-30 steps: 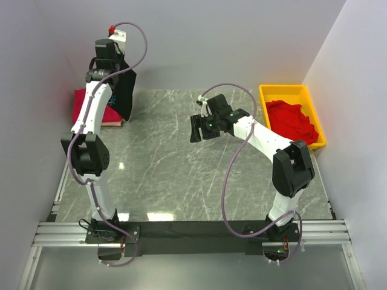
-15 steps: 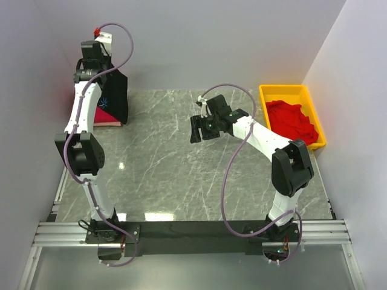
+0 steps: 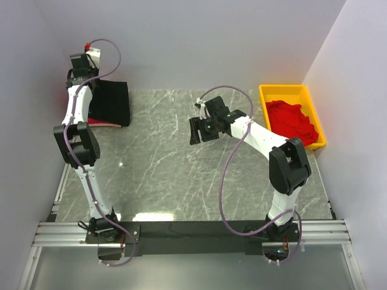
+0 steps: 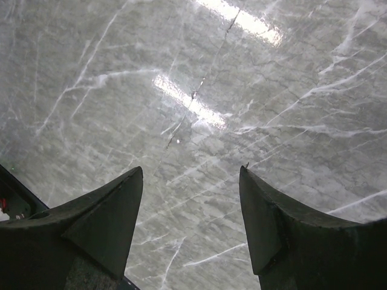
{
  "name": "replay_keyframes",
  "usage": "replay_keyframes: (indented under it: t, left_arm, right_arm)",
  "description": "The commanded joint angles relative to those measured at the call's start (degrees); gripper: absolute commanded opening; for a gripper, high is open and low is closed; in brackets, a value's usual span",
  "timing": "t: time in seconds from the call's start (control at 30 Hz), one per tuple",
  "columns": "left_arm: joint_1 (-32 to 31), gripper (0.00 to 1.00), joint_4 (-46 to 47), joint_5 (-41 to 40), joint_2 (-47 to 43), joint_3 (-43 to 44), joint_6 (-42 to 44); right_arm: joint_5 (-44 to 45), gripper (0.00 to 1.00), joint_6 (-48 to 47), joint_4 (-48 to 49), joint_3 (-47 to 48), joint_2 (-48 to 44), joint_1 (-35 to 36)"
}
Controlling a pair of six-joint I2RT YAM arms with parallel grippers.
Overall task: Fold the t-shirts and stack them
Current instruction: Neatly place the folded tshirt to the corner
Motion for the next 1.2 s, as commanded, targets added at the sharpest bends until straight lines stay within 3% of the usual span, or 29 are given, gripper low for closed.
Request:
replay_keyframes:
  t: [0.0, 0.87, 1.17]
  left_arm:
    - [1.6, 0.02, 6.1, 1.45, 0.76, 3.1, 3.68]
    - [7.23, 0.03, 19.99, -0.04, 11.13, -1.99, 15.9]
    - [8.9, 0.39, 17.0, 0.92, 8.86, -1.29, 13.71]
  right_arm:
    - [0.42, 0.71, -0.49, -0.3, 1.96, 0.61, 0.46]
    - [0.51, 0.71, -1.11, -1.27, 2.14, 1.31, 0.9]
    - [-0.02, 0.73, -1.73, -1.18, 1.35, 0.26, 0.82]
